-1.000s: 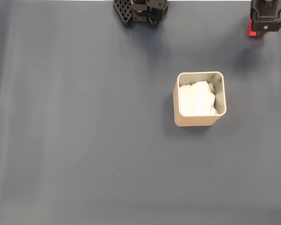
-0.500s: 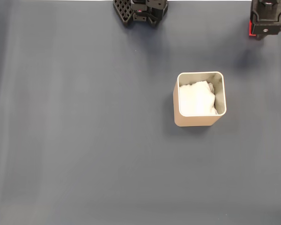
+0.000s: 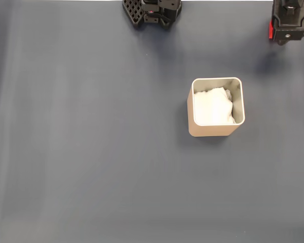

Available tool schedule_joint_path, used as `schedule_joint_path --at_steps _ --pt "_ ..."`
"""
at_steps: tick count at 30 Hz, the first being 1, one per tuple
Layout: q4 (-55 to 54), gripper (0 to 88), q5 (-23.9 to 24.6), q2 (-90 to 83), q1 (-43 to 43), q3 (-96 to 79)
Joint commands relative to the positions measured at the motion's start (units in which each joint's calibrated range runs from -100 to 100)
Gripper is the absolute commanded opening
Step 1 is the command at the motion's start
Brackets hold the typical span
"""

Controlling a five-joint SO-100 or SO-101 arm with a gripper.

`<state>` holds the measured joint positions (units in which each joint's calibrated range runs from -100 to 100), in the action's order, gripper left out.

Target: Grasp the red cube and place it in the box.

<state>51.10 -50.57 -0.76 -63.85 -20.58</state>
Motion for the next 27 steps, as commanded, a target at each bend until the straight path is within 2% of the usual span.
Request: schedule_joint_path --at_steps 1,27 --pt "-0.83 37.6 0.20 -0.24 -0.94 0.44" --pt "-1.73 36.9 1.81 -2.05 -2.78 -4.67"
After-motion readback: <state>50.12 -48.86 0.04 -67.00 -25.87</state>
